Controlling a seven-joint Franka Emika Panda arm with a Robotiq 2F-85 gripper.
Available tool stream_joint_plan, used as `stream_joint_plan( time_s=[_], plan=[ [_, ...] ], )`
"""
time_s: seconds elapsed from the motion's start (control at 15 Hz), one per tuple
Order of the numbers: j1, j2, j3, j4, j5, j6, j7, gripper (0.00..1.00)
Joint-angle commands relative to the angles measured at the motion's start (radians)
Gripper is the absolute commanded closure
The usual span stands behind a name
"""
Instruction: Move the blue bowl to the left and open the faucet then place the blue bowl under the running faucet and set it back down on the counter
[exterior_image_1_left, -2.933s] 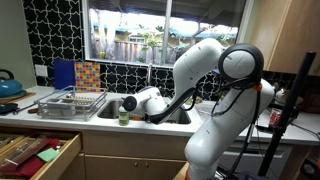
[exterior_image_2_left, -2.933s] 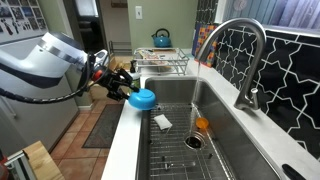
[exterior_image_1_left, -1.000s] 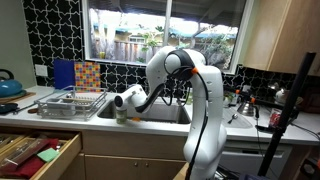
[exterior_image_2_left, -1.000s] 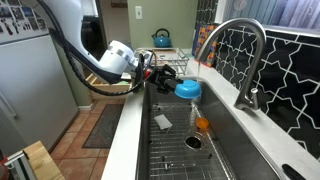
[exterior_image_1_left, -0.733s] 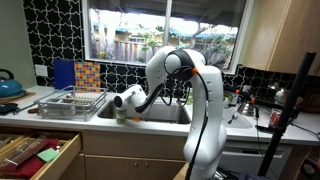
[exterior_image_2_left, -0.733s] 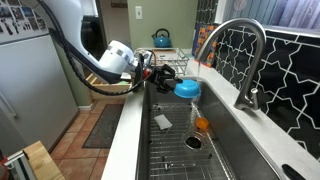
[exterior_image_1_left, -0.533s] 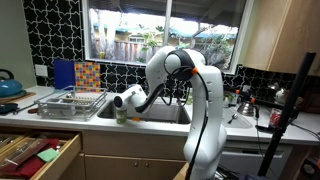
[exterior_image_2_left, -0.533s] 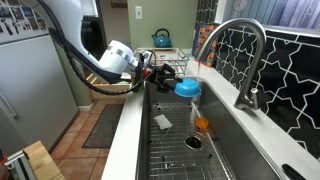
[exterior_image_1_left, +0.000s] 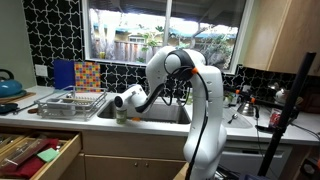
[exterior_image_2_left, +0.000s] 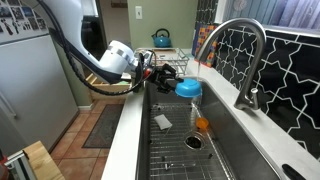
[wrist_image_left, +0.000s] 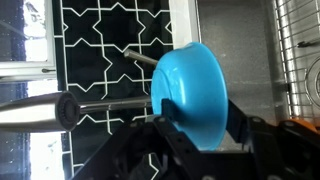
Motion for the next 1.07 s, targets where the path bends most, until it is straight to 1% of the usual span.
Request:
stream_joint_plan(
  time_s=[0.0, 0.13, 0.2, 0.27, 0.4, 0.53, 0.6, 0.67, 0.73, 0.8, 0.87, 1.0],
  plan=[
    [-0.006, -0.008, 0.001, -0.012, 0.009, -0.003, -0.003, 0.72],
    [-0.010, -0.014, 0.001, -0.016, 0.031, 0.012, -0.020, 0.72],
    [-0.006, -0.012, 0.001, -0.017, 0.027, -0.013, -0.010, 0.72],
    [-0.017, -0.028, -0.001, -0.031, 0.010, 0.055, -0.023, 0.72],
    [-0.011, -0.019, -0.002, -0.024, 0.005, 0.007, -0.002, 0.72],
    [-0.016, -0.032, -0.003, -0.033, 0.012, 0.033, -0.014, 0.72],
    [-0.028, -0.047, -0.002, -0.042, 0.026, 0.097, -0.035, 0.72],
    [-0.027, -0.049, -0.004, -0.045, 0.026, 0.097, -0.037, 0.72],
    [-0.047, -0.068, -0.006, -0.056, 0.061, 0.210, -0.080, 0.72],
    [-0.040, -0.062, -0.008, -0.056, 0.089, 0.171, -0.095, 0.72],
    [-0.053, -0.077, -0.011, -0.068, 0.155, 0.232, -0.166, 0.72],
    [-0.061, -0.095, -0.017, -0.085, 0.275, 0.253, -0.287, 0.72]
  ],
)
